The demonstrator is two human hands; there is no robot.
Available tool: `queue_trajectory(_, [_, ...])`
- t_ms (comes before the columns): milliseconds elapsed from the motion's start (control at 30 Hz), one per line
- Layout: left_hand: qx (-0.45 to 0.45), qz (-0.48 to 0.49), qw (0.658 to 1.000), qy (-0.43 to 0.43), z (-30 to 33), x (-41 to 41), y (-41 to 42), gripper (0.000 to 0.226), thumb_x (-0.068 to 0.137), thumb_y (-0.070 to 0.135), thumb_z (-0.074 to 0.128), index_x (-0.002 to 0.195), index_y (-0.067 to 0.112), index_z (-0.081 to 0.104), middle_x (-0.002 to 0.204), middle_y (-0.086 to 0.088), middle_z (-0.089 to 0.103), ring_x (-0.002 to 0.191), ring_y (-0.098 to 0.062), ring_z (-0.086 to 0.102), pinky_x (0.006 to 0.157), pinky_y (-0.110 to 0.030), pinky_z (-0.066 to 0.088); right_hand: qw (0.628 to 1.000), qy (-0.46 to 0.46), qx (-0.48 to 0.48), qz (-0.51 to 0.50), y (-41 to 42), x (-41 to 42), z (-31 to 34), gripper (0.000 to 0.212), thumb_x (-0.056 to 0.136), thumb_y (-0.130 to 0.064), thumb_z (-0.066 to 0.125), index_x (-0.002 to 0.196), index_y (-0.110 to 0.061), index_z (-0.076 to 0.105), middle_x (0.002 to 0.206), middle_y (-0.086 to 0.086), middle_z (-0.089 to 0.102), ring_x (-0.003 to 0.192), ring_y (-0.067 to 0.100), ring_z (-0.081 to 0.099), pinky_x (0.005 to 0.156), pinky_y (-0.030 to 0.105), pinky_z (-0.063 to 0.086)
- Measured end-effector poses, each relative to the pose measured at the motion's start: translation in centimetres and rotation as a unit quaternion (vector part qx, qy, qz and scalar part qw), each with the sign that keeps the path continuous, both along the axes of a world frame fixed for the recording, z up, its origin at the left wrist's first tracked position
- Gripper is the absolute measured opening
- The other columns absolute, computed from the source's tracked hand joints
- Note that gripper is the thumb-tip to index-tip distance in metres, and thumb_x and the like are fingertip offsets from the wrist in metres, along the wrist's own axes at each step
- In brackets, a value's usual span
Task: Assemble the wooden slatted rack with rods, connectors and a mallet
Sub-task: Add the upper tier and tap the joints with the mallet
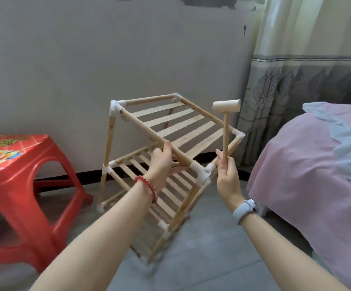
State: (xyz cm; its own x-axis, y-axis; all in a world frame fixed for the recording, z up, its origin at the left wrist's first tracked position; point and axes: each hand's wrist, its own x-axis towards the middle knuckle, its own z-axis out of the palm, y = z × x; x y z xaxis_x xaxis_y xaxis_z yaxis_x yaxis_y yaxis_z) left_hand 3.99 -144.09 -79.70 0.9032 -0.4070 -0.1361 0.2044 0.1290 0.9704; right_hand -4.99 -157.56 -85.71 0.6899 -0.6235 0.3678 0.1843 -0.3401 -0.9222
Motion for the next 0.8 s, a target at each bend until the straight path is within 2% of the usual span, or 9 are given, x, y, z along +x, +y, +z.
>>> queue_trajectory(67, [-0.066, 0.009, 0.997, 0.045, 0.9, 0.8, 0.3, 0.034, 0.103, 0.031, 0.036, 0.104, -0.001, 0.05, 0.089, -0.019, 0.067, 0.069, -0.024, 0.071, 0.062, -0.031, 0.059, 0.998, -0.058, 0.012, 0.014, 0.5, 0.5, 1.8, 0.028, 0.104, -0.022, 0.026, 0.121, -0.025, 0.047, 0.128, -0.009, 0.044, 0.119, 0.006, 0.044, 0.102, 0.017, 0.034])
queue_trajectory(133, [-0.13, 0.025, 0.989, 0.069, 1.2, 1.8, 1.1, 0.032, 0.102, 0.028, 0.04, 0.097, 0.0, 0.054, 0.092, -0.02, 0.069, 0.081, -0.028, 0.071, 0.072, -0.035, 0.059, 0.995, -0.079, 0.046, 0.048, 1.1, 0.9, 2.4, 0.023, 0.103, -0.023, 0.025, 0.107, -0.034, 0.045, 0.132, -0.008, 0.043, 0.118, 0.005, 0.048, 0.107, 0.031, 0.036])
queue_trajectory(267, [-0.183, 0.014, 0.982, 0.055, 1.5, 2.2, 2.6, 0.026, 0.098, 0.021, 0.05, 0.101, -0.004, 0.056, 0.084, -0.019, 0.072, 0.084, -0.03, 0.071, 0.069, -0.033, 0.06, 0.994, -0.015, 0.079, 0.073, 2.9, 1.1, 1.2, 0.022, 0.102, -0.029, 0.024, 0.096, -0.024, 0.045, 0.114, 0.002, 0.064, 0.098, 0.017, 0.066, 0.094, 0.044, 0.05])
queue_trajectory(367, [-0.192, 0.035, 0.978, 0.073, 1.2, 1.5, 3.2, 0.034, 0.097, 0.017, 0.052, 0.121, -0.007, 0.048, 0.092, -0.023, 0.069, 0.084, -0.032, 0.071, 0.069, -0.035, 0.06, 0.992, 0.01, 0.117, 0.056, 5.4, 0.8, 0.5, 0.024, 0.103, -0.028, 0.024, 0.089, -0.021, 0.042, 0.076, 0.004, 0.064, 0.068, 0.019, 0.065, 0.073, 0.04, 0.055])
queue_trajectory(433, [-0.199, 0.081, 0.972, 0.09, 1.2, 1.3, 3.3, 0.035, 0.096, 0.016, 0.054, 0.123, -0.004, 0.044, 0.094, -0.024, 0.066, 0.076, -0.03, 0.072, 0.064, -0.033, 0.06, 0.992, 0.005, 0.12, 0.023, 7.0, 0.8, 0.8, 0.024, 0.103, -0.027, 0.024, 0.087, -0.018, 0.04, 0.07, 0.0, 0.051, 0.059, 0.014, 0.053, 0.061, 0.035, 0.05])
queue_trajectory(500, [-0.195, 0.116, 0.969, 0.102, 1.5, 1.1, 3.5, 0.027, 0.095, 0.014, 0.052, 0.116, -0.003, 0.047, 0.089, -0.023, 0.066, 0.07, -0.029, 0.071, 0.064, -0.033, 0.06, 0.996, 0.008, 0.093, -0.011, 7.9, 0.8, 1.5, 0.025, 0.103, -0.023, 0.026, 0.089, -0.008, 0.041, 0.07, -0.002, 0.042, 0.058, 0.012, 0.048, 0.064, 0.041, 0.05])
queue_trajectory(633, [-0.216, 0.135, 0.958, 0.132, 3.4, 1.5, 4.9, 0.015, 0.095, 0.011, 0.046, 0.099, -0.001, 0.053, 0.075, -0.019, 0.07, 0.073, -0.03, 0.071, 0.073, -0.035, 0.059, 0.999, 0.008, -0.044, -0.01, 7.7, 2.1, 3.6, 0.025, 0.102, -0.025, 0.027, 0.092, -0.006, 0.04, 0.064, -0.002, 0.046, 0.058, 0.027, 0.053, 0.058, 0.038, 0.048])
queue_trajectory(733, [-0.268, 0.136, 0.939, 0.168, 3.6, 1.9, 7.7, 0.024, 0.096, 0.011, 0.042, 0.112, -0.002, 0.052, 0.091, -0.023, 0.068, 0.078, -0.031, 0.071, 0.062, -0.033, 0.06, 0.989, 0.034, -0.146, 0.012, 7.7, 4.0, 4.4, 0.026, 0.102, -0.028, 0.027, 0.097, -0.007, 0.041, 0.06, 0.003, 0.05, 0.056, 0.029, 0.057, 0.051, 0.035, 0.047])
queue_trajectory(800, [-0.278, 0.12, 0.933, 0.192, 2.8, 1.7, 10.4, 0.029, 0.095, 0.013, 0.038, 0.116, -0.002, 0.053, 0.091, -0.02, 0.068, 0.075, -0.029, 0.07, 0.065, -0.034, 0.06, 0.978, 0.046, -0.202, 0.025, 8.8, 4.9, 4.5, 0.022, 0.102, -0.026, 0.028, 0.096, -0.009, 0.041, 0.057, 0.0, 0.048, 0.05, 0.022, 0.053, 0.044, 0.022, 0.041])
